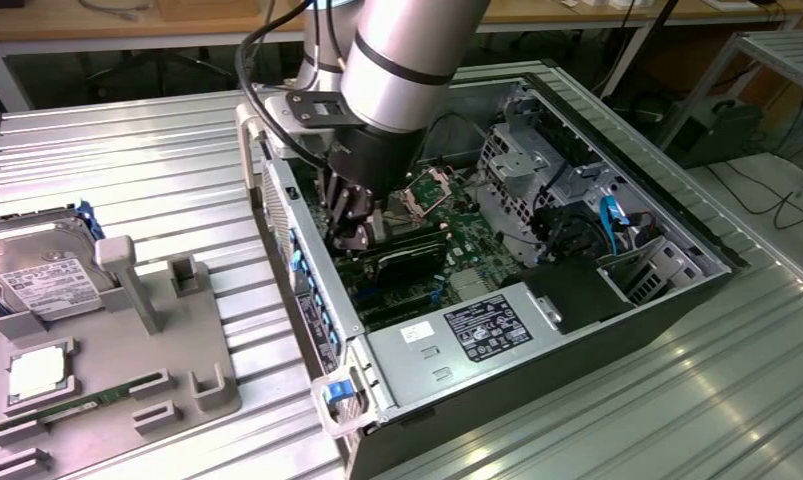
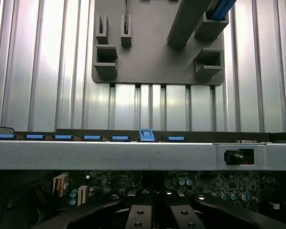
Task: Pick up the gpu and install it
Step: 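Press down on the gpu until it lock into place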
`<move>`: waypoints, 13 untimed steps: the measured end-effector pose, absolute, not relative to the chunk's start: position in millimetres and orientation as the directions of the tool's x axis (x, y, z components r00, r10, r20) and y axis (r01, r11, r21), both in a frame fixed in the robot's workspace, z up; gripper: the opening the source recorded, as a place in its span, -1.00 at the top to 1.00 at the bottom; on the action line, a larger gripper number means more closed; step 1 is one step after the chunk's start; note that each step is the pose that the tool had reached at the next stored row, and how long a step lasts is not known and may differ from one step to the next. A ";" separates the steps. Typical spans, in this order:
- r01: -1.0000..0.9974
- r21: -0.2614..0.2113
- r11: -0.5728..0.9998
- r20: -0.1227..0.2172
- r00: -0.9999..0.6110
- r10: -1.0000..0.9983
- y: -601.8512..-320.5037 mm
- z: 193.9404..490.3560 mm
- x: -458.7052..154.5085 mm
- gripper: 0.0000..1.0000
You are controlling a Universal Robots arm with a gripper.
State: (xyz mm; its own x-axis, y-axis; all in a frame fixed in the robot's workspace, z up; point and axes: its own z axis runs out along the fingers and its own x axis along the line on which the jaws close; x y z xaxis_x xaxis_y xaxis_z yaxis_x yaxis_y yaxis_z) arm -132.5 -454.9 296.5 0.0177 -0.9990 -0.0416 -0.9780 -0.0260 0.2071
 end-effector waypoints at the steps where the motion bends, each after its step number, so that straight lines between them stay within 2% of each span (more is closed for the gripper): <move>1: -0.976 0.216 -0.026 -0.042 0.017 -0.999 -454.8 296.2 -132.3 0.79; 13: -0.974 0.224 -0.026 -0.041 0.017 -0.999 -450.7 278.8 -122.7 0.79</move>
